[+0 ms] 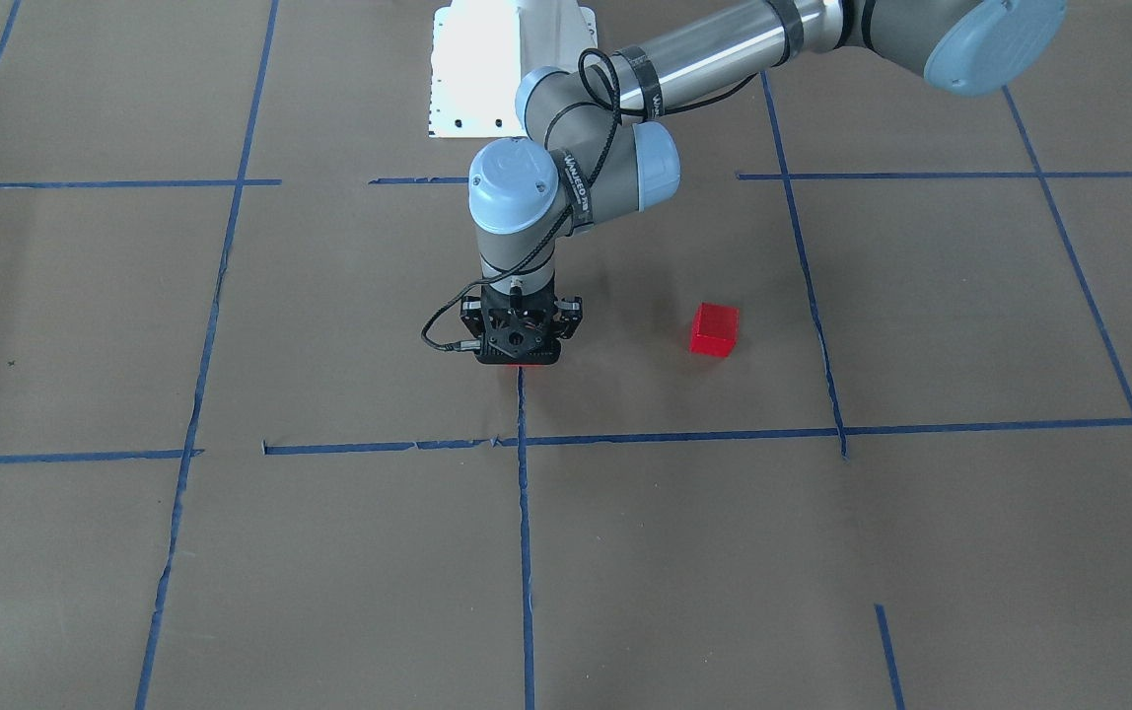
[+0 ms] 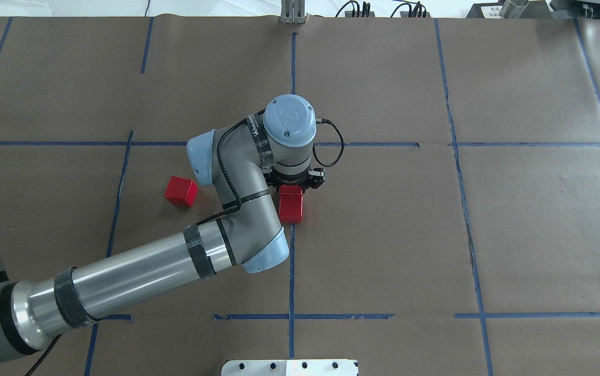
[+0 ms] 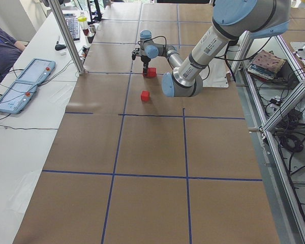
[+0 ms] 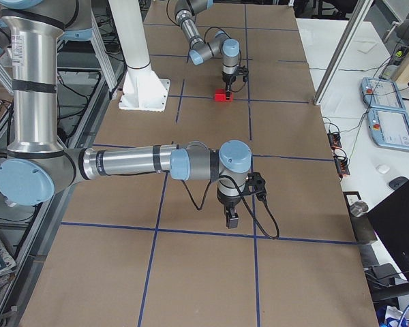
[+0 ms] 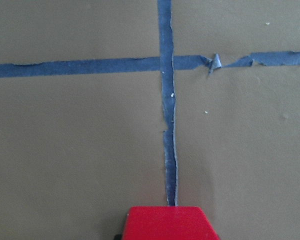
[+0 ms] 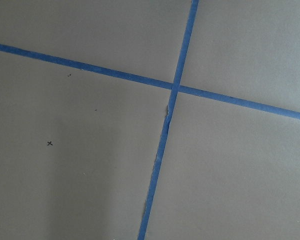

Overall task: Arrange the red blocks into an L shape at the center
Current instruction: 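Set the cube down against the placed cube and open the left gripper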

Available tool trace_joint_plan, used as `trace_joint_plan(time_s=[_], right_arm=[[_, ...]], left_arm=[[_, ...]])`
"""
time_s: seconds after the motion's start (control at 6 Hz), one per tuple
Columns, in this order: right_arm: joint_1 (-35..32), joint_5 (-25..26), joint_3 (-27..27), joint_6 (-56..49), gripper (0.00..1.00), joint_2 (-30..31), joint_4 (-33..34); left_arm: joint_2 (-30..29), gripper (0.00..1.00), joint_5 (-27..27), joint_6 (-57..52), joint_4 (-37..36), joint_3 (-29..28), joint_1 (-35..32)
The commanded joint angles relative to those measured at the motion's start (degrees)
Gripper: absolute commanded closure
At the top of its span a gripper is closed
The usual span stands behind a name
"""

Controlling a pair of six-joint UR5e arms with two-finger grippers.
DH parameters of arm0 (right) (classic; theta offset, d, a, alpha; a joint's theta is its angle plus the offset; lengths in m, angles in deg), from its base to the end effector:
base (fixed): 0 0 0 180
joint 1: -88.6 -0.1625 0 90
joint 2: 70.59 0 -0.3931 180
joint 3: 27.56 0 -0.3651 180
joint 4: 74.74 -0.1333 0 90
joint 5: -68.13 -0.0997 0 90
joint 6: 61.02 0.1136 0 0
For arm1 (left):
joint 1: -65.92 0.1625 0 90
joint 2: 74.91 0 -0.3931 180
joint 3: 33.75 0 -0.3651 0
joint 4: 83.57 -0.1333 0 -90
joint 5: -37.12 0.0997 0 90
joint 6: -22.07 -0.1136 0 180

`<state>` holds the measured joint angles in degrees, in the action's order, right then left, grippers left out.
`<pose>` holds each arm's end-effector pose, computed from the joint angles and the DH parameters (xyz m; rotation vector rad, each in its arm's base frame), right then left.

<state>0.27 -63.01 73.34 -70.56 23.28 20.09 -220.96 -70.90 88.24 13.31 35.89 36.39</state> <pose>0.0458 -0.4403 0.5917 0.0861 -0.7150 -0.2009 0.6208 -0.4645 0.1811 0.0628 0.7925 0.0226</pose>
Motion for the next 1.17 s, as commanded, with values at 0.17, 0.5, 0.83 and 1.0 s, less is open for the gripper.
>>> trace_joint_plan(time_s=[0.17, 0.5, 0.83, 1.0], right_arm=[[0.0, 0.0, 0.0, 0.0, 0.0, 0.0, 0.0], [0.0, 0.0, 0.0, 0.0, 0.0, 0.0, 0.1], [0.0, 0.0, -0.1, 0.0, 0.0, -0.1, 0.1], [0.0, 0.0, -0.1, 0.0, 0.0, -0.1, 0.1]], left_arm=[[0.0, 0.49, 0.0, -0.1, 0.4, 0.0, 0.0], [0.1, 0.43, -0.1, -0.2, 0.4, 0.0, 0.0], [0.1, 0.34, -0.1, -0.2, 0.7, 0.0, 0.0], [0.1, 0.3, -0.1, -0.2, 0.7, 0.0, 0.0]])
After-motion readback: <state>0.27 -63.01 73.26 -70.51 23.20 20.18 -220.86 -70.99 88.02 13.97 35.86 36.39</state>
